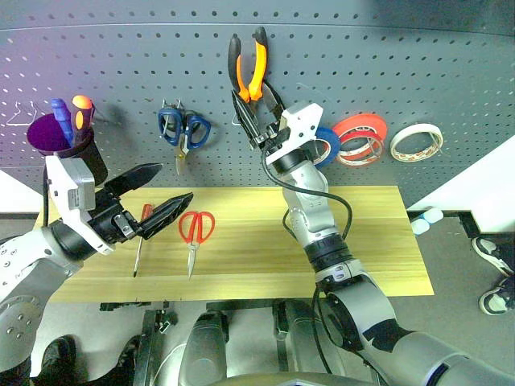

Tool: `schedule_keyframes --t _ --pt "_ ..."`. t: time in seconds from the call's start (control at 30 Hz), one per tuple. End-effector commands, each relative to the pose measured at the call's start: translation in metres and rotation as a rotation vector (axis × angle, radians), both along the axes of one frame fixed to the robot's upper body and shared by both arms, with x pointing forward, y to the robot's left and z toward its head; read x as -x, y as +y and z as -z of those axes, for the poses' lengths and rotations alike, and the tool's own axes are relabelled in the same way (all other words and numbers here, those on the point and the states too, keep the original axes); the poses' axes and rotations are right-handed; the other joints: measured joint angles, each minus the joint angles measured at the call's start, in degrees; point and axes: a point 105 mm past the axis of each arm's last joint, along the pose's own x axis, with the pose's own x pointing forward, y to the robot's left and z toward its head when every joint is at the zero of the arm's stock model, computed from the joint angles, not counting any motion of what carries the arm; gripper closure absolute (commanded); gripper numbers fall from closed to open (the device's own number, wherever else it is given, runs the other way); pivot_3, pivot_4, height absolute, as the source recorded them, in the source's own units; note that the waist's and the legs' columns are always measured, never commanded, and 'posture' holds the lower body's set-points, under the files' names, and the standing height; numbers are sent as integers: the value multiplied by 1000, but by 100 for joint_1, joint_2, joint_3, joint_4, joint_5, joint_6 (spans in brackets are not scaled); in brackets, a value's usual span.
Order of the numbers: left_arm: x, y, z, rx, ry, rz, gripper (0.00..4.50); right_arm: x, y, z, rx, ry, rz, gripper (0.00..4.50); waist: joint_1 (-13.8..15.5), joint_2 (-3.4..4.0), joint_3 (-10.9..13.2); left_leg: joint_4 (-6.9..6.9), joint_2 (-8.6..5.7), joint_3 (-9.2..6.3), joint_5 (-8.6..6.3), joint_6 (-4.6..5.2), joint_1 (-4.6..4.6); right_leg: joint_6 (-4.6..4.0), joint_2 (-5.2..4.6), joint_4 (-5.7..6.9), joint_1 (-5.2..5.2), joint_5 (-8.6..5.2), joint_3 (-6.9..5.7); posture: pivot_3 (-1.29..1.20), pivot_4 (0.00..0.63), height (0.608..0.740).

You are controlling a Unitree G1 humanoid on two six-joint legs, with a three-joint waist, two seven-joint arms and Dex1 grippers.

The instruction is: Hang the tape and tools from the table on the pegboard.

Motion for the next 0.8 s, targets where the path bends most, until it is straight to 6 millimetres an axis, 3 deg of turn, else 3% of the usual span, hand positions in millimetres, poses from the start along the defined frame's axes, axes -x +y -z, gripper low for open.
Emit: schedule_keyframes --t 0.03,0.3,0.8 --pt "10 -1 -9 -13 -49 -17 0 8 6 -14 -37 -57 -16 2371 6 1 0 0 0 0 0 0 0 0 0 0 0 0 0 87 227 733" --pt "19 -10 -7 4 -36 -47 0 2 9 -8 -16 -39 15 2371 14 0 0 -2 0 -2 0 0 -1 0 1 -4 0 0 -1 104 226 733" --pt "11 -20 -17 13 -26 -39 0 -2 14 13 60 -19 106 2371 11 4 3 -5 0 -3 0 0 0 0 2 -6 0 -1 0 104 243 733"
